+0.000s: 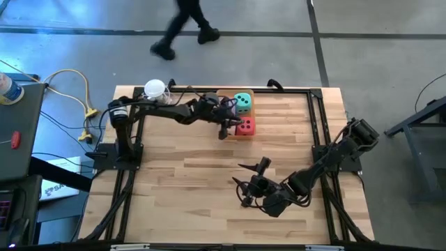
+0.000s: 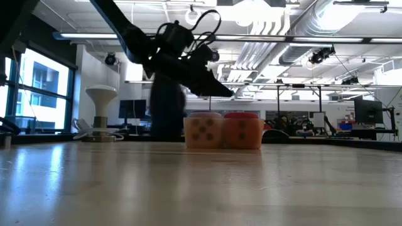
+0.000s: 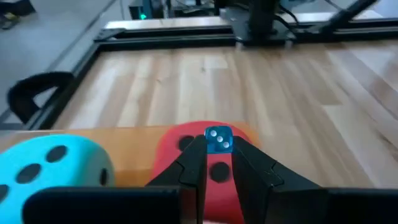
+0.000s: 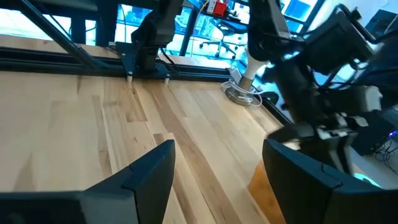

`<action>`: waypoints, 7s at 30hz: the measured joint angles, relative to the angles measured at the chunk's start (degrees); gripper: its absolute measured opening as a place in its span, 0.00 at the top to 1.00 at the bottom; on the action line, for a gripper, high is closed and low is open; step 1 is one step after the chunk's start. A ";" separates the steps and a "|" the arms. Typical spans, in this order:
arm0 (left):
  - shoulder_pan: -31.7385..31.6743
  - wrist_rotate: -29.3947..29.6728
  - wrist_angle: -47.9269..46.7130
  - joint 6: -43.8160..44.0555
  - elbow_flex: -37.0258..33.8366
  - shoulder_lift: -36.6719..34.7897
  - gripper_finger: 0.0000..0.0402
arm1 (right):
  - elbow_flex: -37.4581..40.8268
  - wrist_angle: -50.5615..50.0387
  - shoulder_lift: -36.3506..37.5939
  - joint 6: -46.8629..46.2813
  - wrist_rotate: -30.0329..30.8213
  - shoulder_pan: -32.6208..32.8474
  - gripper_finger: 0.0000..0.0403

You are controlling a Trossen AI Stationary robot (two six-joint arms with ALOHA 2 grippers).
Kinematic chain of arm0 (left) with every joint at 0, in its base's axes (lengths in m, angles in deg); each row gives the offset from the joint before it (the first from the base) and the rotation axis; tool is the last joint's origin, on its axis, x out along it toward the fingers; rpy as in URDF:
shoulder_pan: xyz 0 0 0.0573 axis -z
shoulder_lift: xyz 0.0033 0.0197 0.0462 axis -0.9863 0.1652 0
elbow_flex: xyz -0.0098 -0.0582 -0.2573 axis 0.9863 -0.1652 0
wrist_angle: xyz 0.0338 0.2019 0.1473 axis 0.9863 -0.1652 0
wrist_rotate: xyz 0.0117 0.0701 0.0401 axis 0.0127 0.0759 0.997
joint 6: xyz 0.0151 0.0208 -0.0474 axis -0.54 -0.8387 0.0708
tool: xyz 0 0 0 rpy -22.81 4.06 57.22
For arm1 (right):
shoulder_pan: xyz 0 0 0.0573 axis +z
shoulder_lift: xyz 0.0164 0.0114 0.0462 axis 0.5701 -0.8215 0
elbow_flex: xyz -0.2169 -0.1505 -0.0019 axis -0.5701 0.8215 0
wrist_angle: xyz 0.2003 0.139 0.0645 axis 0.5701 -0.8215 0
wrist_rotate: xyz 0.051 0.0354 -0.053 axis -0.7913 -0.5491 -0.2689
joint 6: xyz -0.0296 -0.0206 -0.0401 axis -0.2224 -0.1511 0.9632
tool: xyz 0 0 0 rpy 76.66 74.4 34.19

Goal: Pick & Place Dice
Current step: Put the blue die into the orange bin, then return to Home Position

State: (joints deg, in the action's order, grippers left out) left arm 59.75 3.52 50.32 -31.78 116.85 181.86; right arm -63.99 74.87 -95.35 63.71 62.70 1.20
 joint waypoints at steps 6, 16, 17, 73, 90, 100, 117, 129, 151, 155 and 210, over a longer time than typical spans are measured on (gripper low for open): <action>-3.30 3.63 2.35 4.00 2.42 2.72 0.85 | 0.00 -0.30 0.00 -0.03 -0.20 1.23 0.42; -5.04 3.41 0.14 8.05 2.76 3.48 0.76 | 0.00 0.08 0.00 1.70 0.21 0.99 0.42; -4.79 3.43 0.12 8.01 2.76 3.48 0.74 | 0.00 0.08 0.00 1.70 0.15 0.81 0.42; 13.84 19.80 -62.40 9.50 -9.77 -63.37 1.00 | 0.49 -17.67 19.05 15.94 -40.93 -10.54 1.00; 13.75 15.48 -56.39 19.92 -32.06 -94.29 1.00 | 39.69 7.88 57.25 12.11 -54.12 -22.47 1.00; 13.75 14.96 -50.96 22.13 -35.45 -96.38 1.00 | 51.83 22.41 64.46 14.74 -50.98 -23.94 1.00; 13.78 0.68 -33.53 18.42 -48.52 -96.36 1.00 | 64.11 31.86 66.51 12.20 -49.01 -24.06 1.00; 13.75 1.16 -31.55 17.86 -51.49 -96.36 1.00 | 64.15 17.30 75.60 10.30 -48.05 -24.02 1.00; 13.82 1.36 -31.51 17.78 -52.52 -96.36 1.00 | 63.71 2.11 91.28 5.35 -49.43 -26.38 1.00; 13.82 1.40 -30.57 17.60 -55.07 -96.34 1.00 | 63.71 2.15 90.94 4.52 -49.88 -26.33 1.00; 13.80 1.90 -20.45 14.06 -61.30 -95.09 1.00 | 63.73 2.55 90.88 4.70 -49.92 -26.33 1.00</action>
State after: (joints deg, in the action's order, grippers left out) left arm 73.55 5.42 29.87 -17.72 55.55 86.77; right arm -0.25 77.42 -4.46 68.41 12.77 -25.13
